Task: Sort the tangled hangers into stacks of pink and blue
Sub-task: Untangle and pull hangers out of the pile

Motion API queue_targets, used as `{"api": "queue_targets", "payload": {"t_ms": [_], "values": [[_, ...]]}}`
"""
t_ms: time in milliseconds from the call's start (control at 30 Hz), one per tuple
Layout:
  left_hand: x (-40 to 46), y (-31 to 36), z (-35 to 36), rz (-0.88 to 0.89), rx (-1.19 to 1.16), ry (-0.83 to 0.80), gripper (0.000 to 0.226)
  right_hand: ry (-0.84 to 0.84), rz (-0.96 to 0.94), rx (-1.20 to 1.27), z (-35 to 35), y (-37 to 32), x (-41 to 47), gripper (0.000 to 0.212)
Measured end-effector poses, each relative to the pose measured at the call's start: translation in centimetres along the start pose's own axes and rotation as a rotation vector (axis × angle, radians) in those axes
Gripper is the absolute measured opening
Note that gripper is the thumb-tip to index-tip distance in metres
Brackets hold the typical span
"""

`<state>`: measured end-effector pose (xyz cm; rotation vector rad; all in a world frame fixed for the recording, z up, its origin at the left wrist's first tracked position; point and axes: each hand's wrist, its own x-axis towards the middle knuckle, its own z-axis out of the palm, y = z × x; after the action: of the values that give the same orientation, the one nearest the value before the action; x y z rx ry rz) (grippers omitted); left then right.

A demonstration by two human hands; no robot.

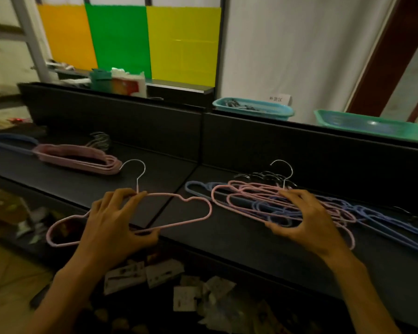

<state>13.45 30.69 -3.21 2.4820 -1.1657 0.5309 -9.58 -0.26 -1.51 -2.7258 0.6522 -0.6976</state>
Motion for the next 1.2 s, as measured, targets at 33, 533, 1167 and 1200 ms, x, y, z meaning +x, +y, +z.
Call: {"api": "queue_targets", "payload": {"t_ms": [33,533,1167,1200], "values": [[-0.4,-1.8,-0.4,-0.01,0.007,0.001,0.092,0.002,-0.014,-0.004,0.9,-1.8,0.5,0.084],[-4.4,-24.4,-5.3,-0.199,0.11,0.023,0.088,0.003,-0.176,0.068,13.9,-22.9,10.9,0.079],[8.0,-47.0,-4.5,-0.079,0.052,0.021,0.09,-0.076,0.045,0.01,26.8,-36.7,24.9,0.087],[8.8,-47.6,-4.3,-0.063,0.041,0.011,0.091,-0.087,0.046,0.0,27.2,-37.2,25.3,0.087]]}}
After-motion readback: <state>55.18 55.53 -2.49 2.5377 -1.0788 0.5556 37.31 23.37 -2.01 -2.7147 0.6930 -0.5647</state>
